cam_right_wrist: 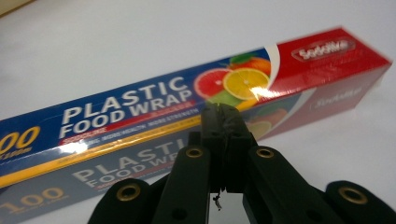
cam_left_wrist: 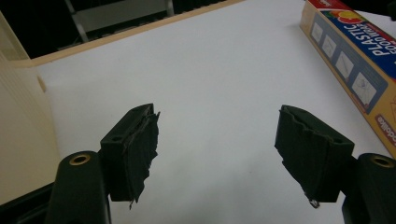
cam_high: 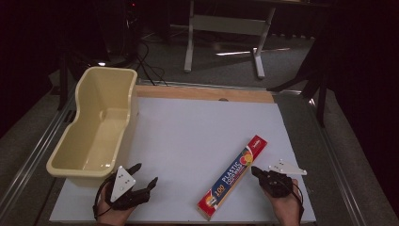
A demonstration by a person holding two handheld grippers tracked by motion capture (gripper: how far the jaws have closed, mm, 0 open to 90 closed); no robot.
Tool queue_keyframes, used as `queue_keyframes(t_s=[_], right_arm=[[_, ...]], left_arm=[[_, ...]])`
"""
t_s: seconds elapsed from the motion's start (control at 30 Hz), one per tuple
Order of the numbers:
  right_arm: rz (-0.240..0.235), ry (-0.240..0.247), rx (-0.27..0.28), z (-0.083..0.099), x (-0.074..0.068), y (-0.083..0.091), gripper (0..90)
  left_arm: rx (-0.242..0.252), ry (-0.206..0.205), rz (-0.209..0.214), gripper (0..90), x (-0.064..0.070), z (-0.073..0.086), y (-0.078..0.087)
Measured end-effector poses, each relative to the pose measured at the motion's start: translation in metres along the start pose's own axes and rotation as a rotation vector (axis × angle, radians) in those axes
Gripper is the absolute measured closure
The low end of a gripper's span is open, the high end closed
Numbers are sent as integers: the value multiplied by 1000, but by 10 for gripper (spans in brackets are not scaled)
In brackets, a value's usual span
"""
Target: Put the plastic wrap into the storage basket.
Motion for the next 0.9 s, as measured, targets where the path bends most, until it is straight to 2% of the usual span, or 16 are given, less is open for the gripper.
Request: queue_keyframes(t_s=[0.03,0.07,0.13,0.17,0.2,0.23,0.27,0.3,0.4,0.6,0.8,0.83,0.9], right_arm=[[16,-22,-39,3,5,-5,897],[16,-22,-39,3,5,-5,897],[46,-58,-104,10,12,-14,898],[46,-58,-104,10,12,-14,898],[55,-86,-131,13,18,-18,898],[55,-86,-131,13,18,-18,898],[47,-121,-145,14,23,-22,898],[47,-121,-145,14,23,-22,898],[40,-163,-153,15,30,-29,899],[36,-171,-151,6,37,-41,900],[31,-127,-165,-11,35,-65,900],[22,-115,-163,-18,32,-76,900],[16,-111,-166,-22,30,-82,900]], left_arm=[[1,-1,3,294,1,0,0],[1,-3,6,294,1,0,0],[2,-4,6,295,2,0,0],[4,-3,8,295,2,0,0],[5,-3,9,295,2,0,0],[3,-4,8,295,2,0,0],[3,-3,8,295,2,0,0],[6,-1,11,295,2,0,0],[14,-5,18,295,3,-1,0],[19,1,20,295,3,-1,0],[23,-1,20,296,4,-1,0],[22,-1,19,297,3,-1,0],[22,0,20,297,3,-1,0]])
Point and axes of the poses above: each handheld gripper's, and its own axes: y roughly backward along the jaws, z roughly out of its underside, x roughly to its right, the point moved 6 cm from there along -y, roughly forward along the jaws, and after that the axes turned 5 degrees about y, right-handed, at the moved point
